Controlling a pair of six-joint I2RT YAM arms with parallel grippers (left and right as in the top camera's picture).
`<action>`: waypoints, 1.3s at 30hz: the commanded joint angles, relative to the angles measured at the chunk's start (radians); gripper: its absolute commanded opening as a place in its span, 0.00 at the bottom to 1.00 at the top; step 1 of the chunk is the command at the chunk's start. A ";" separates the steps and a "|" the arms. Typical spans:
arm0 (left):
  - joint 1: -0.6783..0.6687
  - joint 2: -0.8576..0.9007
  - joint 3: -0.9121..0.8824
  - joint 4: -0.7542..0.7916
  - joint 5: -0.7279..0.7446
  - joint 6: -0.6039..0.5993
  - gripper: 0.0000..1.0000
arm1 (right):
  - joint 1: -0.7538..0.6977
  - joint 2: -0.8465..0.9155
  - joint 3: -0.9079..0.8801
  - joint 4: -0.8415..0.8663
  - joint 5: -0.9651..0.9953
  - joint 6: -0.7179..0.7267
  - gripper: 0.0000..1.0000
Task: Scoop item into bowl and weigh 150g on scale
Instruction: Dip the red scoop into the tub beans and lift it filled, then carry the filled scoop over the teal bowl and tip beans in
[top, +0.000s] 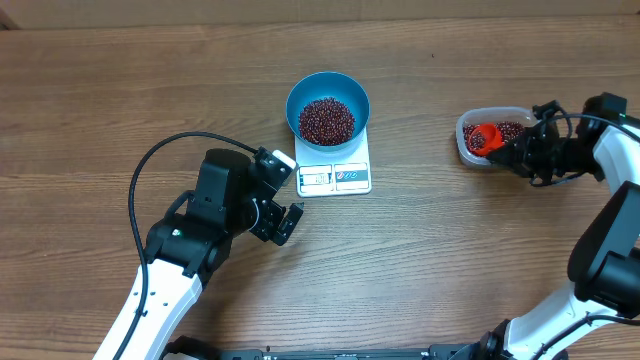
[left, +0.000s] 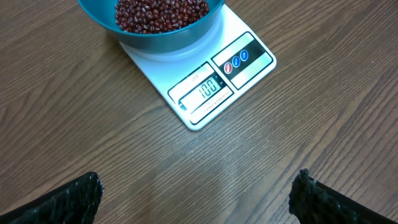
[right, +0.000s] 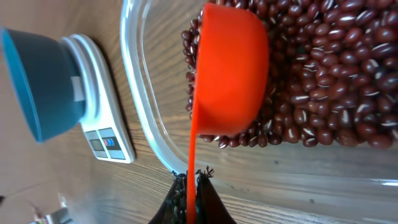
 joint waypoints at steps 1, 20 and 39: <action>-0.002 0.005 -0.008 0.000 0.012 0.023 1.00 | -0.037 0.010 -0.005 0.006 -0.086 -0.015 0.04; -0.002 0.005 -0.008 0.000 0.011 0.023 0.99 | -0.091 0.007 0.060 -0.168 -0.308 -0.258 0.04; -0.002 0.005 -0.008 0.000 0.011 0.023 1.00 | 0.102 -0.053 0.214 -0.322 -0.307 -0.279 0.04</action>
